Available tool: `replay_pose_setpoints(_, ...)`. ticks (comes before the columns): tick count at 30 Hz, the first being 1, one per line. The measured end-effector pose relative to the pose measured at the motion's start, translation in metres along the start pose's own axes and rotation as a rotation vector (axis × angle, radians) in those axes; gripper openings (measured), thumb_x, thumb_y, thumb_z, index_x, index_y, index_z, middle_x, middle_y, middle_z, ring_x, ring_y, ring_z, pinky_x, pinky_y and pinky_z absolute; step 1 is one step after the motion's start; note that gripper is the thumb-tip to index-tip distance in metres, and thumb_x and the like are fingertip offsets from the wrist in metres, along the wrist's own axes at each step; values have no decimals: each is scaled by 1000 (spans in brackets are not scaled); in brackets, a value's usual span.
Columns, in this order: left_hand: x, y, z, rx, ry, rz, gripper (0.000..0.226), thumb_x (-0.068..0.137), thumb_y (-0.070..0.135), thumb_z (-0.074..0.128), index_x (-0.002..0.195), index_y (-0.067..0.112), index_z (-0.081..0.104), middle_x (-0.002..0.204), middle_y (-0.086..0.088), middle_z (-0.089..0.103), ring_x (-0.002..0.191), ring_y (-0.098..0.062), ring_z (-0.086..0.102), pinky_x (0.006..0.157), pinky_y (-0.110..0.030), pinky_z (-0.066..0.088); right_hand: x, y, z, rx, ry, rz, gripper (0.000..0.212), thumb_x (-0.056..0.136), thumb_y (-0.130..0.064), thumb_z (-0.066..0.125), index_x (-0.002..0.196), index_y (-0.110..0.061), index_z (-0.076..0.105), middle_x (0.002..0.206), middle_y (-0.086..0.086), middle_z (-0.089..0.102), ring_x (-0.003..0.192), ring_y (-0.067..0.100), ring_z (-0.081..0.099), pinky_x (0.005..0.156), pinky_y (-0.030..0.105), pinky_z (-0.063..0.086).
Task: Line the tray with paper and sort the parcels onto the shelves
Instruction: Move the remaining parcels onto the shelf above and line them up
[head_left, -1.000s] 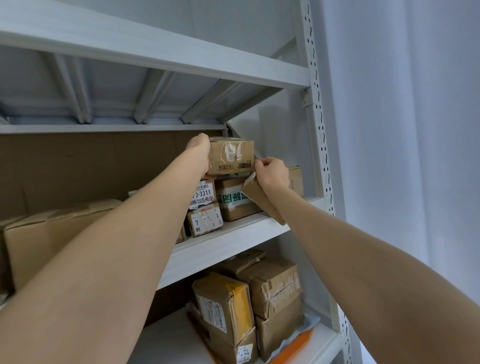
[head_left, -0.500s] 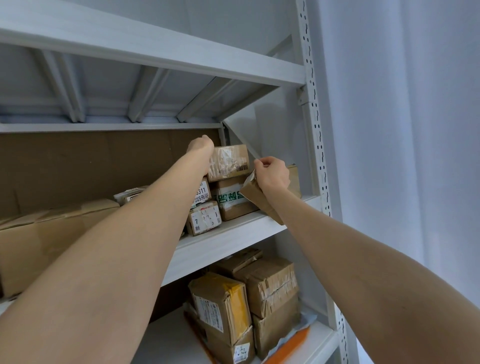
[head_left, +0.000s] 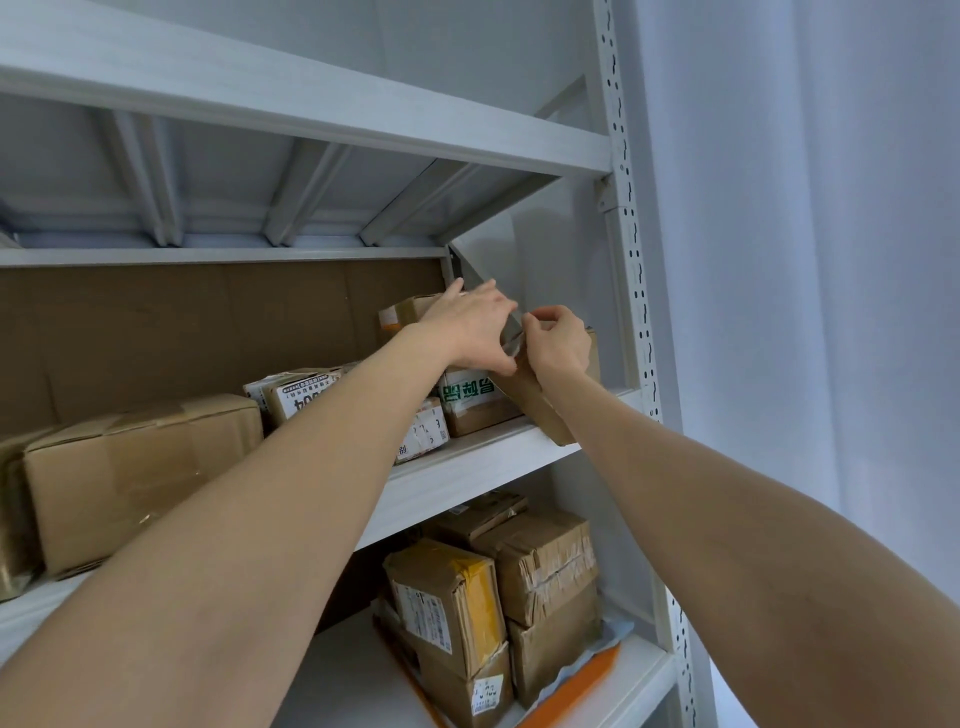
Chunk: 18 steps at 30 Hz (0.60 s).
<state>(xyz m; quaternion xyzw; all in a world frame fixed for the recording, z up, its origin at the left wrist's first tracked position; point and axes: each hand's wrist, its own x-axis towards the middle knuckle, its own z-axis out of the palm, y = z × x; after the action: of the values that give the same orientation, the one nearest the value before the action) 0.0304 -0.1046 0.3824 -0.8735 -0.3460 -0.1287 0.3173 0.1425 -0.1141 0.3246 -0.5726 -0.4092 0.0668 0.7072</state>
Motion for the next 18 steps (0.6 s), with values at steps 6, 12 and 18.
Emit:
replay_pose_setpoints(6,11,11,10,116,-75,23,114,67,56,75,152,17,9,158,-7,18,147,-18,8,116,-50,-5,0,4,0,10,-5,13,27,98,-30,53,122,-19,53,120,4,63,111,25,58,102,44,43)
replay_pose_setpoints(12,15,19,12,106,-77,51,120,67,50,78,152,16,1,159,-8,16,147,-18,12,117,-46,-5,2,7,-4,21,-14,19,23,100,-30,48,120,-20,50,117,4,64,109,26,59,103,47,41)
replay_pose_setpoints(18,20,30,-3,-191,-32,67,114,59,35,86,150,23,17,149,0,37,131,-25,42,106,-41,40,3,2,-21,98,42,-33,22,102,-25,39,112,-16,56,102,1,62,104,24,60,90,38,47)
